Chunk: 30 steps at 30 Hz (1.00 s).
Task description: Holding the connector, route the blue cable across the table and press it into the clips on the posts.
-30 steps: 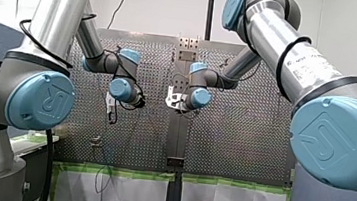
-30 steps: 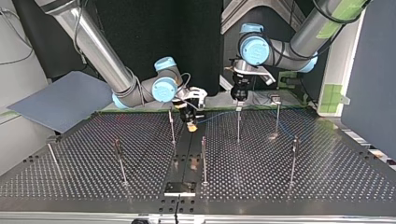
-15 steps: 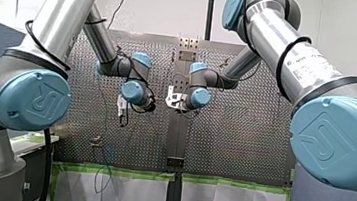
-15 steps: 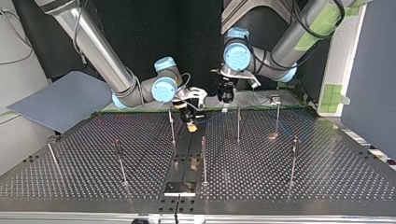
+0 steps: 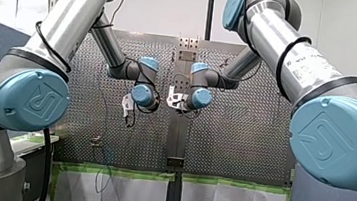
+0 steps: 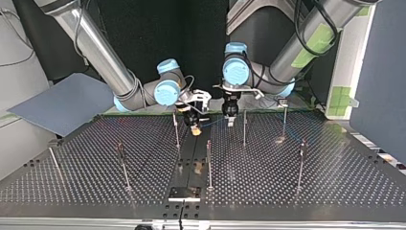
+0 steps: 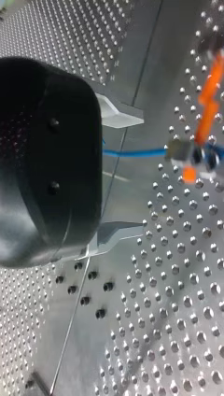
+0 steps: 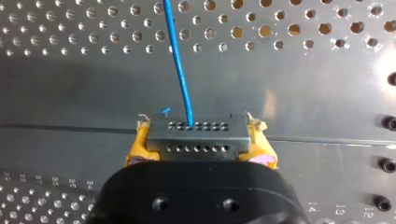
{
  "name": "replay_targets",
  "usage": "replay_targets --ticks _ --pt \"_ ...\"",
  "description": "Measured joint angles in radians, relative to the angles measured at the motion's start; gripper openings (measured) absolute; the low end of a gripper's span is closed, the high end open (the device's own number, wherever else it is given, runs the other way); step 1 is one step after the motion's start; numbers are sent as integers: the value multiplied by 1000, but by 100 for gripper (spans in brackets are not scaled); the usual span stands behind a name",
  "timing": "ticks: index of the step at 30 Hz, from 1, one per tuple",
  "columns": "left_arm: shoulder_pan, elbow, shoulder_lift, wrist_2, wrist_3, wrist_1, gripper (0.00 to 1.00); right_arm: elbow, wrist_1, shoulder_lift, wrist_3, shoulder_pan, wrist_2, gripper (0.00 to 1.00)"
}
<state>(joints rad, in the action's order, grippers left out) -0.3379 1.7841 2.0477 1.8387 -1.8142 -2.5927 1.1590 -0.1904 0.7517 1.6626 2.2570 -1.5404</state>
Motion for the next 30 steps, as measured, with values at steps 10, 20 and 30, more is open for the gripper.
replay_targets --ticks 10,20,30 --pt "5 -31 42 -29 0 1 100 0 -3 0 1 -4 1 0" --pt "1 -105 119 20 -2 14 100 -1 -3 1 3 -9 10 0" --pt "-10 -115 123 76 7 -1 67 -1 -2 1 3 -12 12 0"
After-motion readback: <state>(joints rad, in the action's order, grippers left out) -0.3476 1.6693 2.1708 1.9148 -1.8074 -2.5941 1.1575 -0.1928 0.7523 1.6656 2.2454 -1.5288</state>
